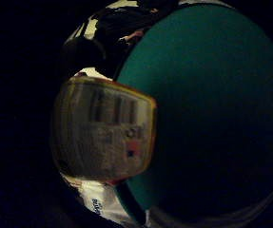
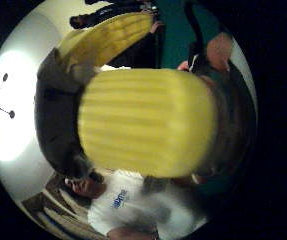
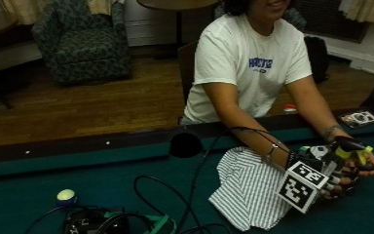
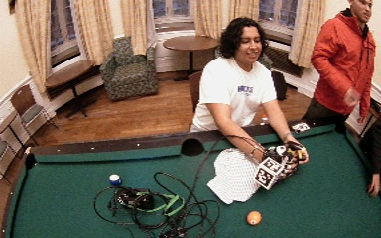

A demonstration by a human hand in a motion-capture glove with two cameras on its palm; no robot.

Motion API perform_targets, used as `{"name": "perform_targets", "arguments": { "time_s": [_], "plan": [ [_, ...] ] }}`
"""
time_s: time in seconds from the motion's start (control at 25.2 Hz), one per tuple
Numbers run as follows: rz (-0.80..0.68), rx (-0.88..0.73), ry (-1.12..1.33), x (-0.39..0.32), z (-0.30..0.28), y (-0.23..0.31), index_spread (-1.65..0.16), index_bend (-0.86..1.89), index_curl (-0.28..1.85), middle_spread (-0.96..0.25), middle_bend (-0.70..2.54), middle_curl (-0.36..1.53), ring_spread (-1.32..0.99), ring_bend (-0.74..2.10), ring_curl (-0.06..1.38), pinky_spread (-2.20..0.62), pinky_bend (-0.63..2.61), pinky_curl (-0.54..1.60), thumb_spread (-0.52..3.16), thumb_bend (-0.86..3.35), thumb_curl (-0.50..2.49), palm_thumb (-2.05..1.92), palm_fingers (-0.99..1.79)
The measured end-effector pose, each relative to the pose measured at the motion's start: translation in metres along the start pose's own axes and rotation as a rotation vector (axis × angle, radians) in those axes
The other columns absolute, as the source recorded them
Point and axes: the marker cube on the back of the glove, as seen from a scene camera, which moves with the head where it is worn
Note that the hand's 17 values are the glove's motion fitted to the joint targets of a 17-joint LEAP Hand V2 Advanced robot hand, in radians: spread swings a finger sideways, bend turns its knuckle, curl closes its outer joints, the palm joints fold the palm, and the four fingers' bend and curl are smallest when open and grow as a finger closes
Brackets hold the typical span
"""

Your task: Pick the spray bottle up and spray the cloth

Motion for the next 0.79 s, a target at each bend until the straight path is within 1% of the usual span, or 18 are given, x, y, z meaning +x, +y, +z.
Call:
{"name": "perform_targets", "arguments": {
  "time_s": [0.16, 0.32, 0.52, 0.79],
  "plan": [
    [0.044, 0.003, 0.077, 0.007, -0.015, 0.017, -0.33, 0.32, 0.56, -0.16, 0.36, 0.45, -0.16, 0.39, 0.41, 0.04, 0.27, 0.39, 0.82, -0.08, 0.61, 0.50, 0.61],
    [0.048, 0.026, 0.234, 0.005, -0.039, 0.041, -0.36, 0.24, 0.51, -0.16, 0.24, 0.40, -0.14, 0.30, 0.37, 0.11, 0.33, 0.39, 0.84, -0.07, 0.56, 0.46, 0.50],
    [0.016, 0.002, 0.489, -0.006, -0.067, 0.085, -0.39, 0.16, 0.45, -0.17, 0.19, 0.38, -0.13, 0.23, 0.33, 0.17, 0.32, 0.37, 0.85, -0.06, 0.51, 0.41, 0.45],
    [-0.058, -0.088, 0.640, -0.034, -0.082, 0.148, -0.42, 0.16, 0.41, -0.19, 0.16, 0.35, -0.14, 0.19, 0.32, 0.21, 0.34, 0.37, 0.87, -0.04, 0.47, 0.40, 0.38]
  ]
}}
